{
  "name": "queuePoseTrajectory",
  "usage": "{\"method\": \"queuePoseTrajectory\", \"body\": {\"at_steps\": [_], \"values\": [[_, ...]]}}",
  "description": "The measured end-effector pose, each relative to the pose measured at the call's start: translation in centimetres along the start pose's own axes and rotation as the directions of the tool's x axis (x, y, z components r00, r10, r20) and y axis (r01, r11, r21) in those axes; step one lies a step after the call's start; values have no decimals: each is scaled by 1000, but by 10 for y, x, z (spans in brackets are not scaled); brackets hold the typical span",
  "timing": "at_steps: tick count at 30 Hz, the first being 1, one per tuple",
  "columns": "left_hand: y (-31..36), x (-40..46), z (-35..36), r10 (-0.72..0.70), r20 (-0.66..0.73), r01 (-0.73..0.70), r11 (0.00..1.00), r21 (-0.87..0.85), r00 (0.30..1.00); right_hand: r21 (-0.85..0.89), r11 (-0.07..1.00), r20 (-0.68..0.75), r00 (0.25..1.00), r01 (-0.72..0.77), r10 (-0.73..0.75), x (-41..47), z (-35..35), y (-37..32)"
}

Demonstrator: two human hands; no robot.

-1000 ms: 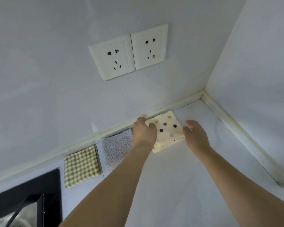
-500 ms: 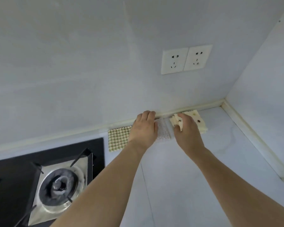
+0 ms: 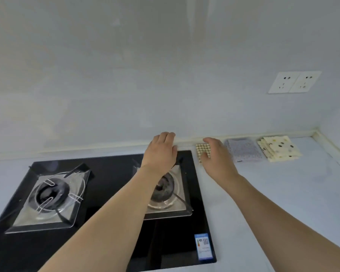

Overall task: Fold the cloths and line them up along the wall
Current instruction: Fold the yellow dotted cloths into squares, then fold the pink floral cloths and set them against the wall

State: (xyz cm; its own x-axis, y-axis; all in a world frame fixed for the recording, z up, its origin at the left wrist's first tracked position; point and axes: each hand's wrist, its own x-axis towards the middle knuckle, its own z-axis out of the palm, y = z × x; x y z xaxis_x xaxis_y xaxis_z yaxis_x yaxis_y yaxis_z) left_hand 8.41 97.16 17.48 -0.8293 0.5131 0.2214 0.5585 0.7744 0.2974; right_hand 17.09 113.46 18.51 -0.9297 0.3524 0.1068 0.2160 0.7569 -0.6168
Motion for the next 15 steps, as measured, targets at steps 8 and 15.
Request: {"method": "queuePoseTrajectory", "body": {"at_steps": [8,15], "values": [[-78,-72,-62,-115,-86,119,992,38,990,5,992,63,990,127,-127,-25,46,-97],[-173,-123,-112,-198,-128,201,979,14,972,15,983,144,972,184,-184,-43,109,-193]]}}
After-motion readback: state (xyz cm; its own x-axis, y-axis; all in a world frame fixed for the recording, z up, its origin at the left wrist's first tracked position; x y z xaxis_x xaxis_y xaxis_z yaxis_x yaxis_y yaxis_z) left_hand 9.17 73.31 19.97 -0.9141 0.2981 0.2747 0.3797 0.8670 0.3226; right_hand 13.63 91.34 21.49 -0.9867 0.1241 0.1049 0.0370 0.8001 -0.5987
